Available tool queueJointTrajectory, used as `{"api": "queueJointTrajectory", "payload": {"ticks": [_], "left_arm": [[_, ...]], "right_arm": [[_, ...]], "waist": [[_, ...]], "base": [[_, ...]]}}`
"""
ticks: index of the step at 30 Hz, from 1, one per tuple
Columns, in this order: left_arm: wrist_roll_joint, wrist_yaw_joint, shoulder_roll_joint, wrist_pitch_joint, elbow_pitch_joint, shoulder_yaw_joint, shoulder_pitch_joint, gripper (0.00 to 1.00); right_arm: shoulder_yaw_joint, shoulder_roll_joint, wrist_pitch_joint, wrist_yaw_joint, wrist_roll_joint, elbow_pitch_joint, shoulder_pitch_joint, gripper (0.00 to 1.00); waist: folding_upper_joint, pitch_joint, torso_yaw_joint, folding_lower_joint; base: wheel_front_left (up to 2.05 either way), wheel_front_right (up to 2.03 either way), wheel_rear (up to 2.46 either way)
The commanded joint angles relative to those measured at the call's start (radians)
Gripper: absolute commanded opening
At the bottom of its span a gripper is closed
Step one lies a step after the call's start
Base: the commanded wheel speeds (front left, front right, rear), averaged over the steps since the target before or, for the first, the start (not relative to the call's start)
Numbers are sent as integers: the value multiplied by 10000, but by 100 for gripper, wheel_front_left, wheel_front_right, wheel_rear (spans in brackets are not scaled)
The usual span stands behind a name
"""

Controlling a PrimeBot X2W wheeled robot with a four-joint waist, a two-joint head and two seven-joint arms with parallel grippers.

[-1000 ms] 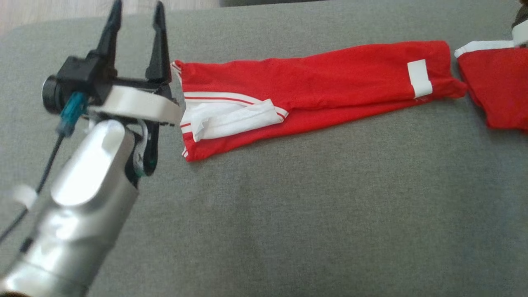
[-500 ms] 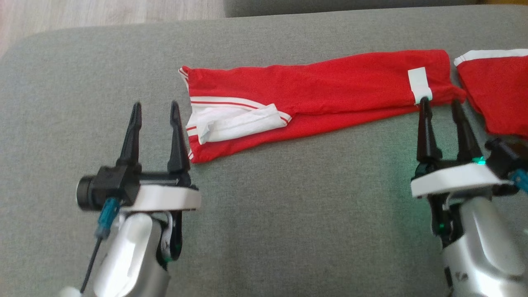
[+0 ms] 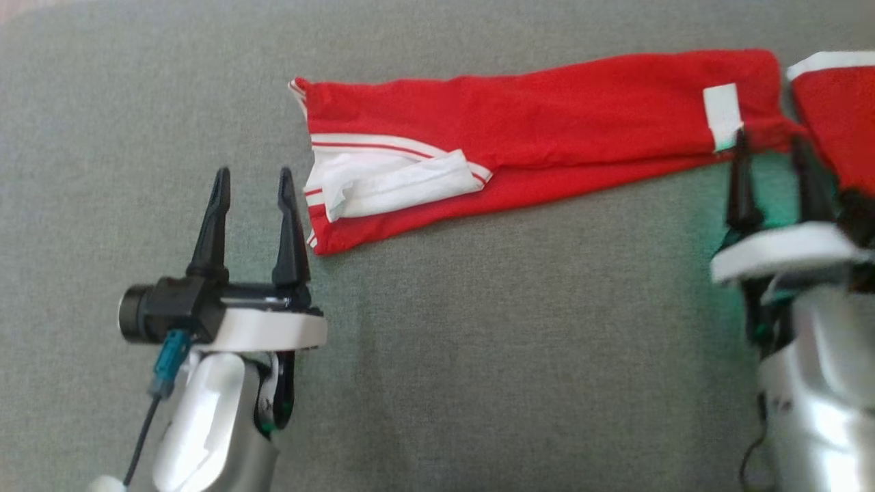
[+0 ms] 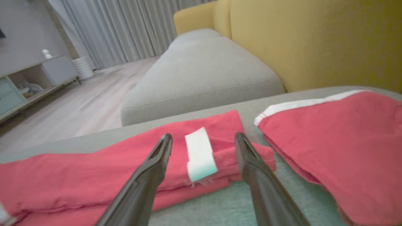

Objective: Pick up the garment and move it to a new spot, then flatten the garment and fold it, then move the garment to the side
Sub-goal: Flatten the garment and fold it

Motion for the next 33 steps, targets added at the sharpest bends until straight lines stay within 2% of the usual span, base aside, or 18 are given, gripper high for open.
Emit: {"api": "queueJointTrajectory", "payload": {"ticks": [1,9,16,17,18,19,25,33], "left_arm": [[92,-61,47,-49,-295,323,-400,100],[-170,15,40,-49,-278,-66,-728,100],[-249,107,39,-49,-272,-204,-918,100],[-251,124,39,-49,-271,-205,-937,100],[-248,137,38,-49,-271,-197,-951,100],[-238,149,38,-49,-268,-176,-959,100],[-204,149,38,-49,-218,-80,-994,100],[-264,114,38,-49,-156,-60,-883,100]], "right_arm": [[-122,-114,192,-7,-151,40,-597,100],[-1950,-274,918,-7,-1125,2318,-2416,100],[-2923,-306,1018,-7,-1899,4202,-3260,100],[-2906,-278,1003,-7,-1913,4371,-3340,78],[-2863,-254,965,-7,-1912,4517,-3414,19],[-2766,-237,895,-7,-1927,4638,-3483,0],[-2173,-551,315,-7,-1784,4913,-3720,0],[-1816,-1626,-55,-7,-1038,4284,-3319,0]], "waist": [[-1,276,115,-2],[-1,852,407,-2],[-1,1037,546,-2],[-1,1040,539,-2],[-1,1043,519,-2],[-1,1043,482,-2],[-1,902,176,-2],[-1,361,-183,-2]], "base": [[0,0,0],[0,0,0],[0,0,0],[0,0,0],[0,0,0],[0,0,0],[0,0,0],[0,0,0]]}}
